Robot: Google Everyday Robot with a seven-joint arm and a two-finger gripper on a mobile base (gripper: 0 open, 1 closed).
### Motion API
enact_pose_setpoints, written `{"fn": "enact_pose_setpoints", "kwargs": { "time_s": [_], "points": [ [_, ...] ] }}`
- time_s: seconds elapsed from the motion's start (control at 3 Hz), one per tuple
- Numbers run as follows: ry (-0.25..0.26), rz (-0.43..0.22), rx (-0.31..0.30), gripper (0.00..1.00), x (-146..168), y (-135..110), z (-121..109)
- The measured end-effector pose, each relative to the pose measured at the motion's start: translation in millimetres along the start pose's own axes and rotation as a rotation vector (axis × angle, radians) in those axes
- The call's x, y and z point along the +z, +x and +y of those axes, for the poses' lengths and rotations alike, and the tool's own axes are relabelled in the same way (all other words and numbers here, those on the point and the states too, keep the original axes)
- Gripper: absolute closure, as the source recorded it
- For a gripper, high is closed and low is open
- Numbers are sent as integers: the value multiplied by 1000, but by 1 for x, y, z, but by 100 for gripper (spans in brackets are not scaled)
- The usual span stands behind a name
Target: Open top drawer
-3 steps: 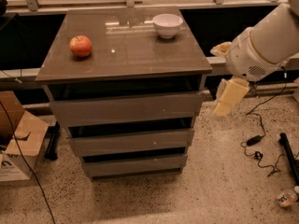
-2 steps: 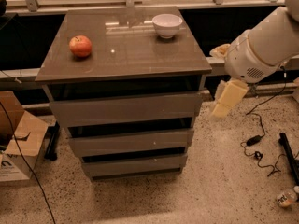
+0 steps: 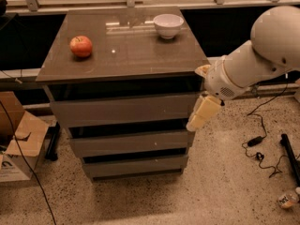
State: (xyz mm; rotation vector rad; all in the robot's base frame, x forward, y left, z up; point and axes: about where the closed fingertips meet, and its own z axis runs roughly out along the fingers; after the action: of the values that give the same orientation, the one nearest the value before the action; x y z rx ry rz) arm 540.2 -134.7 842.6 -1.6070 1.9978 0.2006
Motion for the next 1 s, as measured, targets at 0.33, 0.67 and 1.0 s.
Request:
{"fn": "enact_pose_setpoints", "kwargs": {
  "time_s": [0.33, 0.67, 1.0],
  "points": [
    [0, -42, 48, 0, 49, 11, -11],
    [-7, -71, 79, 0, 92, 20, -26],
    [-14, -72, 97, 0, 126, 32, -44]
  ]
}}
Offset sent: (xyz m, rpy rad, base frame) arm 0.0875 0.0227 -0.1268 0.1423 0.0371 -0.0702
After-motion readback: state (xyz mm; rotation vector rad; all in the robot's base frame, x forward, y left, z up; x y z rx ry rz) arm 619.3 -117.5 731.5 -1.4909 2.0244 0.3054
